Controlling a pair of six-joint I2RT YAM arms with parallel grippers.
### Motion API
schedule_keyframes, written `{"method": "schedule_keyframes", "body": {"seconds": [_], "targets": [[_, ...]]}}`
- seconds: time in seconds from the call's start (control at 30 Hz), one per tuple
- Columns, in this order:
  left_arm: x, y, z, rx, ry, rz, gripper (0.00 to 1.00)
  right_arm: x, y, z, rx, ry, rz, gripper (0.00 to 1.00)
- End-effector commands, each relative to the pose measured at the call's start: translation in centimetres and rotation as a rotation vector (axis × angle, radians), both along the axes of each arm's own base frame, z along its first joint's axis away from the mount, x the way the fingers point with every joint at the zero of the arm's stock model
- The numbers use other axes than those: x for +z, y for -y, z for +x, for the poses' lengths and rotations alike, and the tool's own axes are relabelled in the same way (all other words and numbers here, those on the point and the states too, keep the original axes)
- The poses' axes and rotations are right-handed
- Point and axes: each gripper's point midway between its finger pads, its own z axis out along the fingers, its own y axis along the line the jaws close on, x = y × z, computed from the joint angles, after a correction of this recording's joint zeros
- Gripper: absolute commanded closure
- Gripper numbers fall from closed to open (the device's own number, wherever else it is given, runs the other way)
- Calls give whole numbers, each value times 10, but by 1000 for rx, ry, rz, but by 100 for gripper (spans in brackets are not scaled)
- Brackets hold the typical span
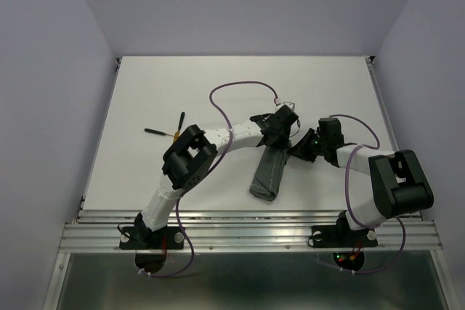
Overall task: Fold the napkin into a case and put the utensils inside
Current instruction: Stuff the top corner of the smaller-rectangle-folded napkin into the folded napkin.
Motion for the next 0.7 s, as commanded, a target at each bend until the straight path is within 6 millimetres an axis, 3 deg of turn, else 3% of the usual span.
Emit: {"method": "schedule_keyframes", "body": {"seconds": [0.0, 0.47, 0.67], "targets": [[40, 13, -16, -158, -11, -117, 100, 6, -1, 9, -5, 28, 8, 88], [31, 3, -25, -231, -102, -139, 100, 6, 1, 11, -16, 27, 1, 89], [21, 0, -24, -176, -138, -146, 100, 23, 8, 13, 3, 76, -57, 85]]}}
